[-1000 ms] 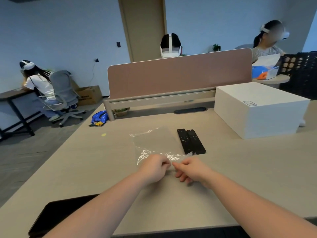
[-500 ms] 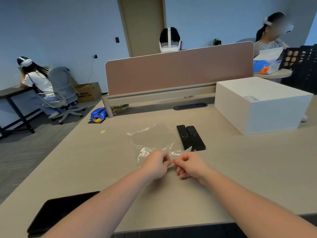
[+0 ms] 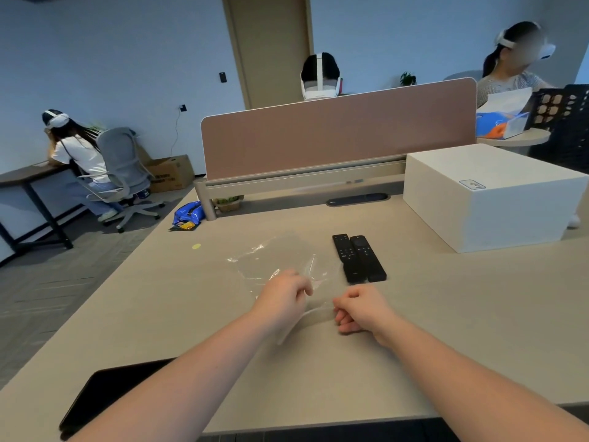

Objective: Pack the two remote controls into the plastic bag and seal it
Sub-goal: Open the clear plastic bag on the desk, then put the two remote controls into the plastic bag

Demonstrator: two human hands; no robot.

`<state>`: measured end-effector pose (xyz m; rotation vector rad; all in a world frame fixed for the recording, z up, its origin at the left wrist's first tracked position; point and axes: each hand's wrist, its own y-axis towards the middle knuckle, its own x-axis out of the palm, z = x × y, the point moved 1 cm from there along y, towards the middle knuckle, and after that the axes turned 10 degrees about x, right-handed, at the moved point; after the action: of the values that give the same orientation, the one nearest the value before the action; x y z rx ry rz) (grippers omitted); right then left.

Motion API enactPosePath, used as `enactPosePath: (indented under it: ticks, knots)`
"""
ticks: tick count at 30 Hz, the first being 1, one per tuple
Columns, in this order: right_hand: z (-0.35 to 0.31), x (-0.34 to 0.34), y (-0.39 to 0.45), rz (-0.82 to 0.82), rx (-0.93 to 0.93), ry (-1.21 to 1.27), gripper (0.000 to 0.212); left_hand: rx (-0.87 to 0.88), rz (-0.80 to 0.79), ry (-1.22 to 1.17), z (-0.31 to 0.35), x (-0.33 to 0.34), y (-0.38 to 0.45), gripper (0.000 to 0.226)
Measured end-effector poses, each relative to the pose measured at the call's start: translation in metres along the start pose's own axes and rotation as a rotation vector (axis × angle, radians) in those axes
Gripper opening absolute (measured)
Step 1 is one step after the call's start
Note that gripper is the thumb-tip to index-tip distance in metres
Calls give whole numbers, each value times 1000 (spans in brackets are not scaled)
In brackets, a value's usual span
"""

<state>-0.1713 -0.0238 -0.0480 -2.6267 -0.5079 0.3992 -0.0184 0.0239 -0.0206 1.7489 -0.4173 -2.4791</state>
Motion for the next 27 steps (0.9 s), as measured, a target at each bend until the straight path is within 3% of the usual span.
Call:
enactPosePath:
  ticks: [8, 14, 16, 19, 23, 27]
  knots:
    - [3, -3, 2, 38, 25, 14, 28, -186, 7, 252, -7, -12, 0, 31]
    - [4, -9, 2, 69, 43, 40, 24, -23, 127, 224, -26, -32, -1, 52]
    - [5, -11, 1, 91, 9, 105, 27, 57, 160, 188, -30, -35, -2, 42]
    - [7, -21, 2, 297, -101, 139, 52, 108, 185, 148, -30, -38, -4, 18]
    - [6, -31, 12, 534, -217, -179, 34, 78, 170, 131, -23, -35, -4, 9]
    - [-1, -25, 29, 552, -243, -537, 27, 34, 103, 130, -21, -27, -2, 6]
